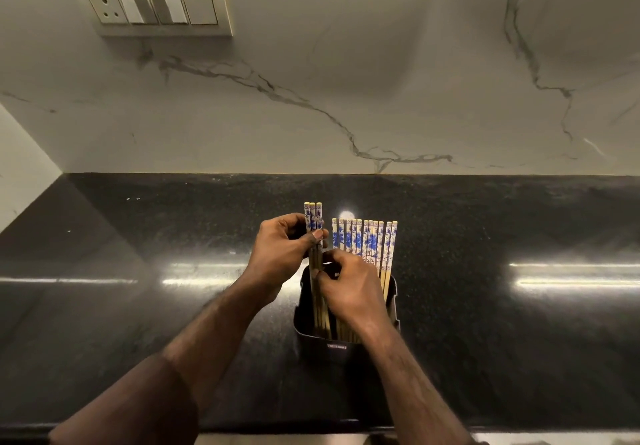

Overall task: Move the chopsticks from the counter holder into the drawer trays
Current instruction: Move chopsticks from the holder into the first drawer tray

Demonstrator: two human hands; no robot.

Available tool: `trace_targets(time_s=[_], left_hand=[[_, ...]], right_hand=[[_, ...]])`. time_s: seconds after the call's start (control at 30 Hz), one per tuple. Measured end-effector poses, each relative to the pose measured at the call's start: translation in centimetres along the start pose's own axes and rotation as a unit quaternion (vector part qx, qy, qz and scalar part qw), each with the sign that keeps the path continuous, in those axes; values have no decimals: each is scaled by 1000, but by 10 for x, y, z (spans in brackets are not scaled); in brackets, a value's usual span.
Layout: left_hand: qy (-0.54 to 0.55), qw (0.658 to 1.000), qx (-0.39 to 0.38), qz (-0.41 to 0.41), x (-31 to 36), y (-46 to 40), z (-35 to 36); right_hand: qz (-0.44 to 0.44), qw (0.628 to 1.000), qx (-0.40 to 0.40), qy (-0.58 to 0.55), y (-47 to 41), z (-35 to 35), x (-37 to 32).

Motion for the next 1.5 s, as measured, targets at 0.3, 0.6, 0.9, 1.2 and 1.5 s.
trace_targets(time_s=[0.3,0.6,0.9,1.2,1.5], left_hand=[[37,998,-17,44,46,2,-2],[128,991,-9,25,67,16,-7],[184,982,-32,4,72,61,-16],[196,972,-126,-28,57,141,-25],[201,951,-219,-86,41,226,34]], right_hand=[[58,983,-61,-166,6,-23,3],[90,961,-152,-213,33,-58,-4],[140,949,-156,-235,104,-65,-20],[153,953,-95,-244,197,-44,-33],[189,956,-3,-226,301,-71,-21]])
Point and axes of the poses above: each hand's wrist, its own y-axis away from the middle knuckle, its own z-axis out of the palm, x = y × z, the point moved 2 cm from there along -y, towards the middle knuckle, and after that the axes turned 8 degrees about -y, right-handed, at the moved point
